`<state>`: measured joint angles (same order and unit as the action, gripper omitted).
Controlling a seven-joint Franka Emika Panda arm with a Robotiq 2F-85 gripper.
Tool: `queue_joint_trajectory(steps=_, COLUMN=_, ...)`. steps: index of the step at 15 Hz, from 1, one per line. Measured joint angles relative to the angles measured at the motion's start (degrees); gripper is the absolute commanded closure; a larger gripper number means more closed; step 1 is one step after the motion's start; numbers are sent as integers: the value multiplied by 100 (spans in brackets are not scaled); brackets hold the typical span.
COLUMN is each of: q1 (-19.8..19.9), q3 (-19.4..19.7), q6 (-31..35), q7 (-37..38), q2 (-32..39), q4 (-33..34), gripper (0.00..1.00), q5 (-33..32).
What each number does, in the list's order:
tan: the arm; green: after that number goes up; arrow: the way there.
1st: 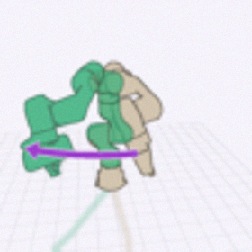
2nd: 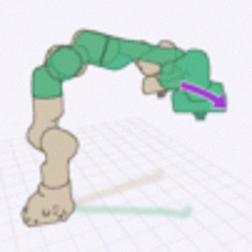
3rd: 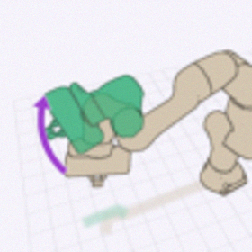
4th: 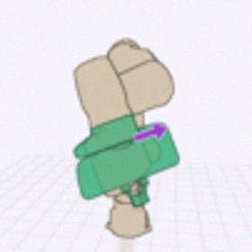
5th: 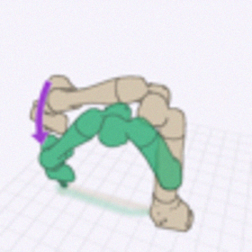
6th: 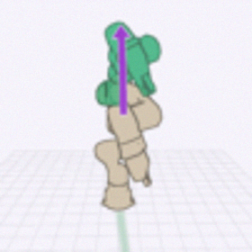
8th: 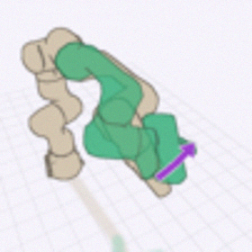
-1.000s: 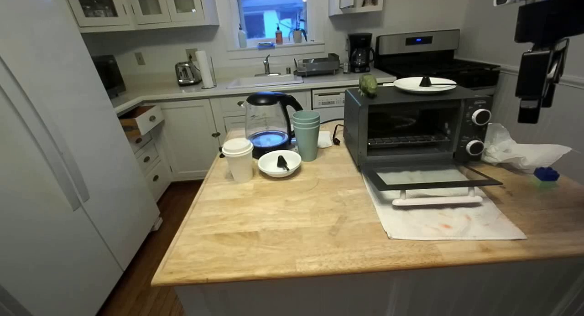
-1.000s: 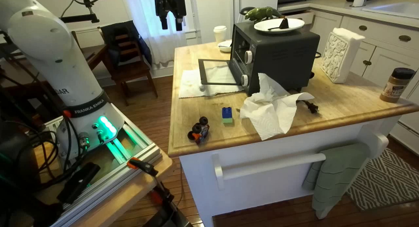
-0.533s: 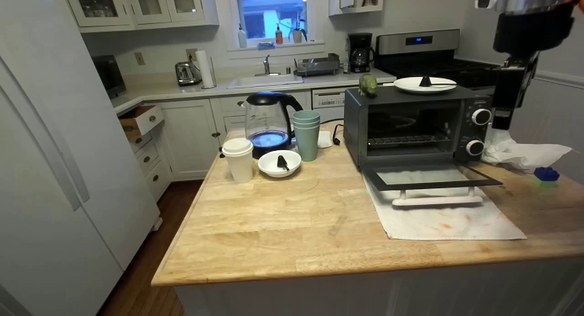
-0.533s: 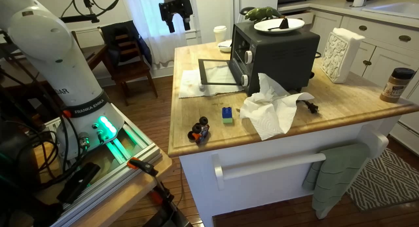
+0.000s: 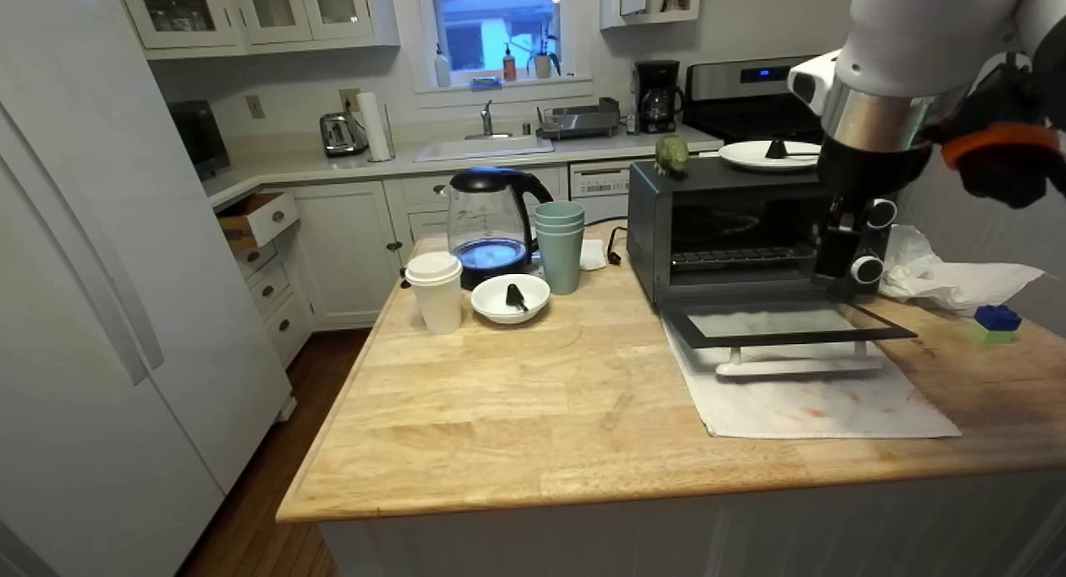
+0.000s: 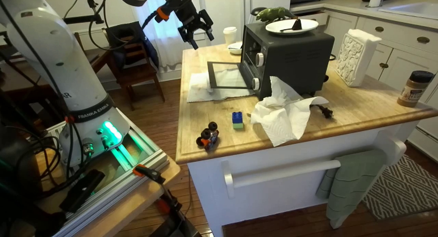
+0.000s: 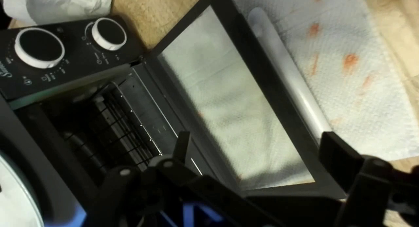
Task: Pull out the toaster oven rack
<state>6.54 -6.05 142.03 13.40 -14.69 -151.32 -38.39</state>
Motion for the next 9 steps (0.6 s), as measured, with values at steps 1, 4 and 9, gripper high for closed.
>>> queue_joint_trajectory(steps=1, q1=54, q3=-27, q6=91, q7=283, q2=123, q4=17, gripper=0, q5=-450)
queue_joint_trajectory(steps=4, q1=110, q3=-15, q6=132, q7=1119, q2=425, q4=108, gripper=0, q5=-1653)
queue_joint_trajectory(steps=9, q1=62, q3=131, q6=109, q7=1854, q2=951, q4=387, gripper=0, q5=-2588)
